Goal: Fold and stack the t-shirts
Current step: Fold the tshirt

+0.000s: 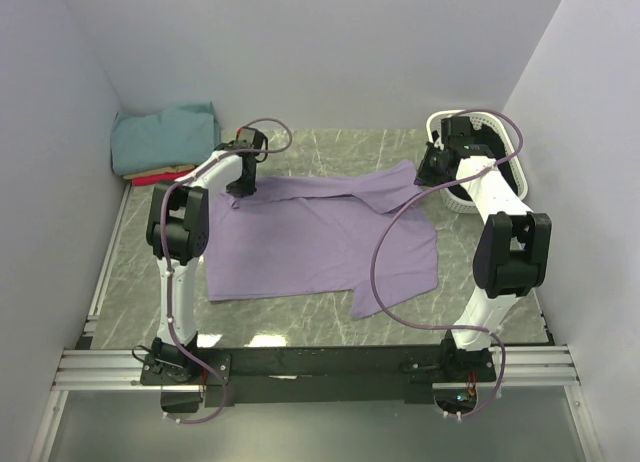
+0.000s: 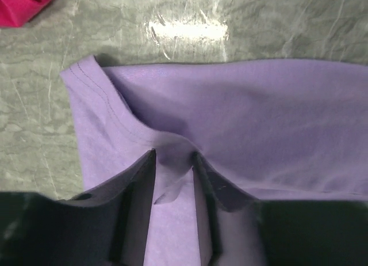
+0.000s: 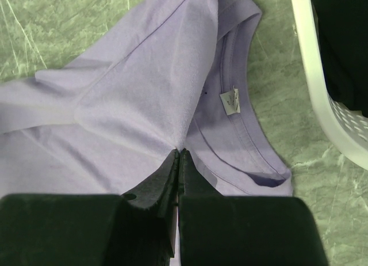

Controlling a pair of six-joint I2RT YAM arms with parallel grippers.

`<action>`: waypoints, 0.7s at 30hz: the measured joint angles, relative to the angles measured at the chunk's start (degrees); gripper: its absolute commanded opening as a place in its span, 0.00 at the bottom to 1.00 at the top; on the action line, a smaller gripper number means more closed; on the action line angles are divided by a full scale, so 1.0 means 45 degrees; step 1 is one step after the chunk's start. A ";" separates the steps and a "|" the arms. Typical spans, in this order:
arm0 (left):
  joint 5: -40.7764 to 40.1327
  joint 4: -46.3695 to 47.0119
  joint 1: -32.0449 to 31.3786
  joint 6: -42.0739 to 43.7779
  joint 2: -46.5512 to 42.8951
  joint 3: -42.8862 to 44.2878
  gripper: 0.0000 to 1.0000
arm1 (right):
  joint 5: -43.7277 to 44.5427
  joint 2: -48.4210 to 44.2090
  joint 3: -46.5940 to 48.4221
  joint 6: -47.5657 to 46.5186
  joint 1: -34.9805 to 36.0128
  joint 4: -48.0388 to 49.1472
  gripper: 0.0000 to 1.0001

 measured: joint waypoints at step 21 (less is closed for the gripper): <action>-0.2875 0.0107 0.0393 -0.1841 -0.1729 -0.1724 0.08 | 0.0612 0.0000 -0.0335 0.0000 0.0223 -0.0053 0.00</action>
